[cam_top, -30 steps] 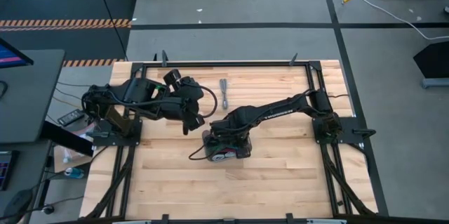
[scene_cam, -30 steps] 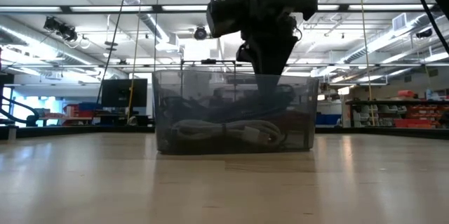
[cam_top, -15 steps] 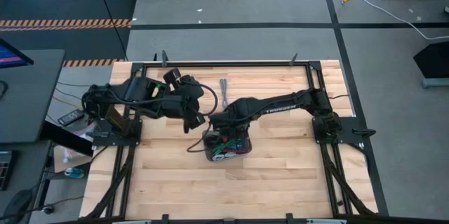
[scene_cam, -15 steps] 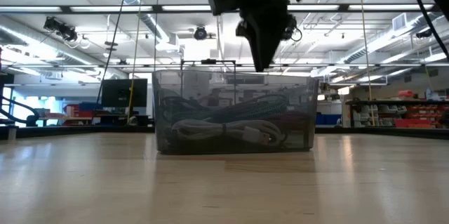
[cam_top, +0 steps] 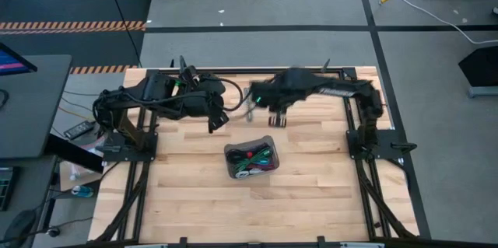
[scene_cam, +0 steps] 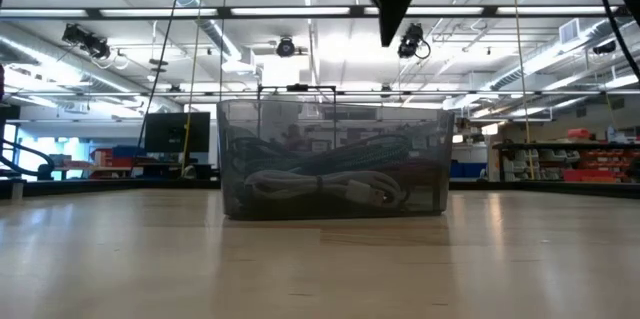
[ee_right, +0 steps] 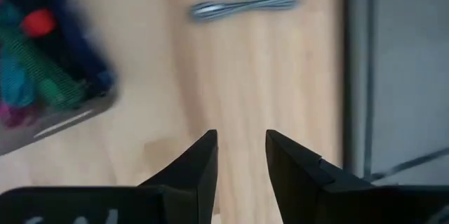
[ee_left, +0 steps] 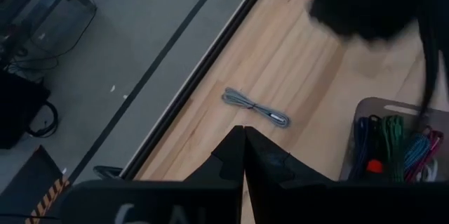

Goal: Pick and place USB-C Cables
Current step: Put the black and white USB cable into the black bin

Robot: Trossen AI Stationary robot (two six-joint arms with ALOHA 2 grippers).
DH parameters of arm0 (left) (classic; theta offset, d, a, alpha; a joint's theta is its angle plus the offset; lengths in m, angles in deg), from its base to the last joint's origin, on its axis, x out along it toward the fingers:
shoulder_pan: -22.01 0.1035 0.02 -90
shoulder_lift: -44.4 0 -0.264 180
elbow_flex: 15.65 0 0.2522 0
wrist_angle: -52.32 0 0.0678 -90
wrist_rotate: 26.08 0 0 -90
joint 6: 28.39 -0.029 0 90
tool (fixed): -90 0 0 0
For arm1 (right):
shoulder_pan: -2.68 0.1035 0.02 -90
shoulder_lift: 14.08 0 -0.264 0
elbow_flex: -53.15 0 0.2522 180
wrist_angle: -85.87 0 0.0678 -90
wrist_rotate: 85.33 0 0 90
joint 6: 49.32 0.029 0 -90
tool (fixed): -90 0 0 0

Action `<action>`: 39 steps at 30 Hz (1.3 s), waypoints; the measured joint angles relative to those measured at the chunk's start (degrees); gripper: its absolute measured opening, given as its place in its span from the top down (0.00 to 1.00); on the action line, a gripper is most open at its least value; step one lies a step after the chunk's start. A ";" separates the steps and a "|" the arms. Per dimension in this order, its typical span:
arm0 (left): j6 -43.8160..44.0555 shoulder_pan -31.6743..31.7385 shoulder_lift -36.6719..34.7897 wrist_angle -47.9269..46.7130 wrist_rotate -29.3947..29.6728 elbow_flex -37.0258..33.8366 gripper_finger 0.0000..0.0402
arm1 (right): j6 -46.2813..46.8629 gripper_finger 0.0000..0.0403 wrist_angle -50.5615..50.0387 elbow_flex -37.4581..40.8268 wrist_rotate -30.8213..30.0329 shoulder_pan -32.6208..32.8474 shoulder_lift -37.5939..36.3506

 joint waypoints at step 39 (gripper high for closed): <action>-72.93 23.69 0.96 42.95 -25.80 -38.97 0.45 | 3.76 0.68 9.52 -0.02 11.68 -12.55 -32.30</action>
